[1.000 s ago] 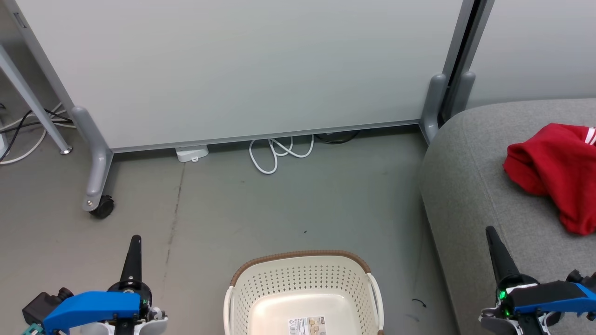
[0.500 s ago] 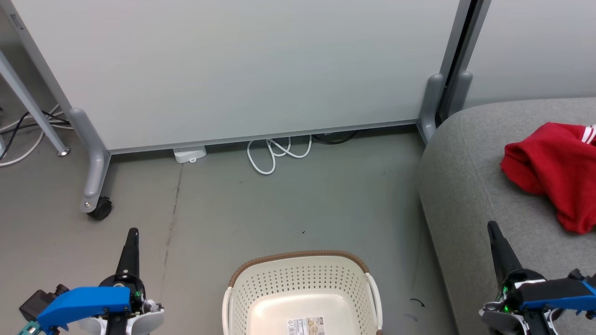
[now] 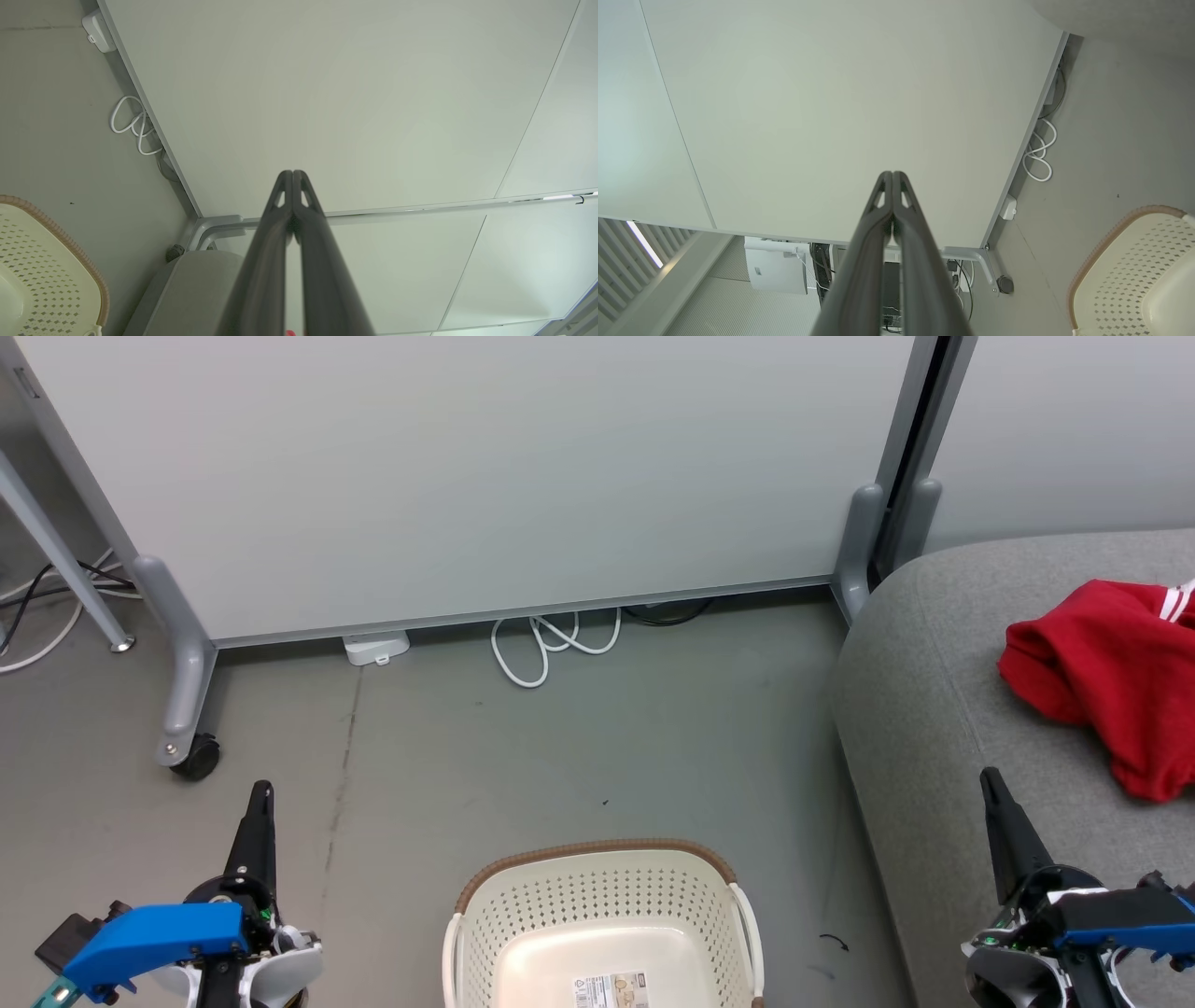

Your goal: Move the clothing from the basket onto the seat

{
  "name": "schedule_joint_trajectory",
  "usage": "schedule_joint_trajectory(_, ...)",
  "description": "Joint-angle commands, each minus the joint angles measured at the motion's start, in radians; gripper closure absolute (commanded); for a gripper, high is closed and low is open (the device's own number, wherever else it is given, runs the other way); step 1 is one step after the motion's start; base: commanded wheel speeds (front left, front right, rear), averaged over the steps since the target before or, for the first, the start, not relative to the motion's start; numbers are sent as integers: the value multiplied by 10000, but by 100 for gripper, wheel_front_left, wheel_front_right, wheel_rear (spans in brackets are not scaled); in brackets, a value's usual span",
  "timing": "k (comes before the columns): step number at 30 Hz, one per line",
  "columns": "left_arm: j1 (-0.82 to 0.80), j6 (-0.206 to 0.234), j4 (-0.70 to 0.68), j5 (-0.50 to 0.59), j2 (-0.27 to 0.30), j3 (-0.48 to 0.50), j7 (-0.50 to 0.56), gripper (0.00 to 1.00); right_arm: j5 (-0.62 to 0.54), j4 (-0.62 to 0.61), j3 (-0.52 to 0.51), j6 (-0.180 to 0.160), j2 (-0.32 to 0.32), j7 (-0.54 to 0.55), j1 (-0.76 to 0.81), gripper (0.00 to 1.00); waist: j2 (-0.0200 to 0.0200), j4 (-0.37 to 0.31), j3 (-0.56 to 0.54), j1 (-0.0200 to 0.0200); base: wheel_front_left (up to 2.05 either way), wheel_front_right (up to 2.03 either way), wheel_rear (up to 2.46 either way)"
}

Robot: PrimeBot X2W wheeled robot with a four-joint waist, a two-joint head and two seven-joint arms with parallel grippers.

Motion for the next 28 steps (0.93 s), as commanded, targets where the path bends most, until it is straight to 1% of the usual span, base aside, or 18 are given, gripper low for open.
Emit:
schedule_joint_trajectory(1,-179,-16,-68,-161,-2,65,48,100,163,-60,-28,7,-44,51,-142,100,0,-4,-1,-1,0,0,0)
schedule_joint_trajectory(12,-254,-18,-142,-813,-43,174,248,100,927,-73,-60,7,-46,176,-210,100,0,-56,-9,-1,0,0,0)
schedule_joint_trajectory(28,-234,-18,-139,-790,-43,175,252,100,903,-70,-56,7,-46,174,-193,100,0,-58,-9,-1,0,0,0)
